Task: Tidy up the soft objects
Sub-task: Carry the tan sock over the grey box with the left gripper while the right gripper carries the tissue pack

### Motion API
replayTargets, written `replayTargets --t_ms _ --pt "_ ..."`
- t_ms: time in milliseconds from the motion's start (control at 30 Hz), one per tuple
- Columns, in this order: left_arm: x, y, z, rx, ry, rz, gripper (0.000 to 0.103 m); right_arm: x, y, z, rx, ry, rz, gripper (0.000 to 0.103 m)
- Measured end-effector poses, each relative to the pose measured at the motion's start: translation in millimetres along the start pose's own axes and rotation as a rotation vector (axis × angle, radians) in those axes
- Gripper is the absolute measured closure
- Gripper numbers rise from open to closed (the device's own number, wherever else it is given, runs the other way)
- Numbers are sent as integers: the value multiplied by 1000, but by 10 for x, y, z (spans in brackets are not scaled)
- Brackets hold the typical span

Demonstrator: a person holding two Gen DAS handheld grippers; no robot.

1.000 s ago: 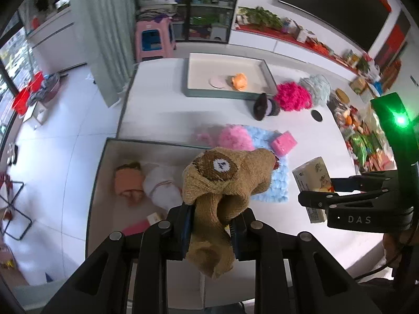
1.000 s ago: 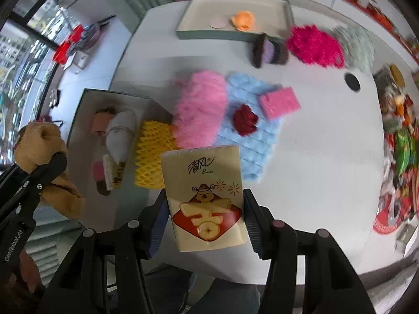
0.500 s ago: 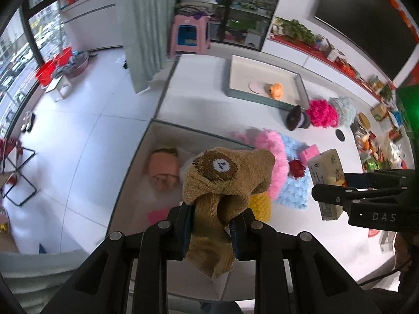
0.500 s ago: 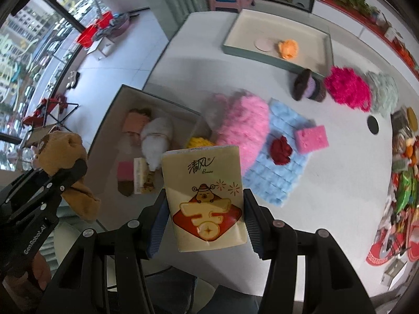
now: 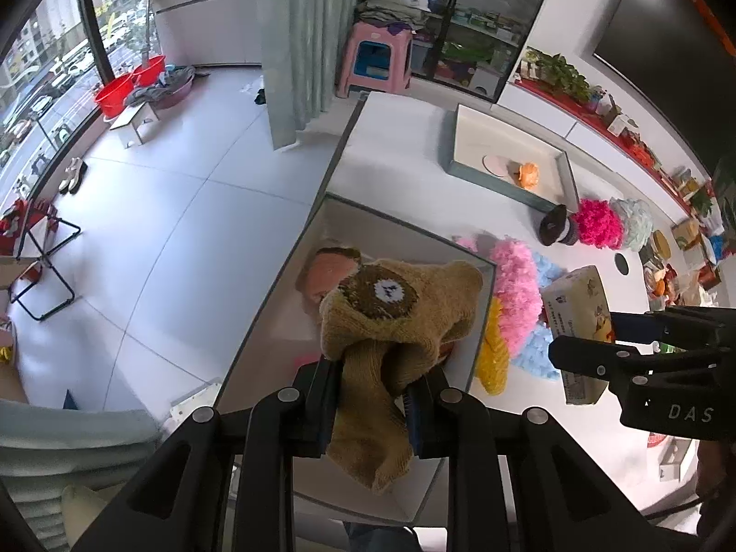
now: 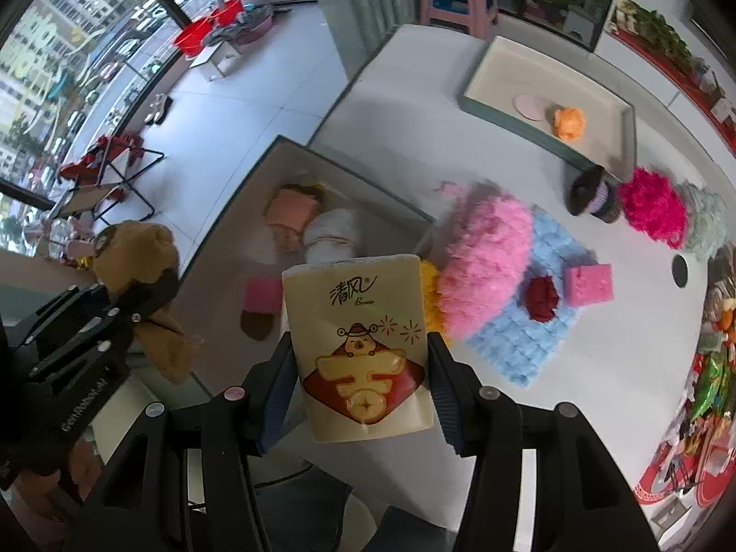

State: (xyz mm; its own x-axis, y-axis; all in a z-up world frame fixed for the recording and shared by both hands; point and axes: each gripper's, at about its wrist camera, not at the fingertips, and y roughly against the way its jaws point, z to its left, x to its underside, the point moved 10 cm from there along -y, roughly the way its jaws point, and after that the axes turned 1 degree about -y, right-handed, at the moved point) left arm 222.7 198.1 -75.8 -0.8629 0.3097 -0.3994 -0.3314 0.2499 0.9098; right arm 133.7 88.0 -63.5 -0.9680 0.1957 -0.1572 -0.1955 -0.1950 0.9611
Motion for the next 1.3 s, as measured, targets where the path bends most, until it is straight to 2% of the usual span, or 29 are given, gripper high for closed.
replayTargets --t_ms 433,600,1300 --pt "123 -37 381 -50 88 14 78 -43 -135 395 -25 59 29 45" --pt "215 -137 496 -65 115 45 78 -30 -252 483 -24 70 53 45" --pt "597 -515 528 -85 128 161 78 133 -633 578 -17 80 145 45"
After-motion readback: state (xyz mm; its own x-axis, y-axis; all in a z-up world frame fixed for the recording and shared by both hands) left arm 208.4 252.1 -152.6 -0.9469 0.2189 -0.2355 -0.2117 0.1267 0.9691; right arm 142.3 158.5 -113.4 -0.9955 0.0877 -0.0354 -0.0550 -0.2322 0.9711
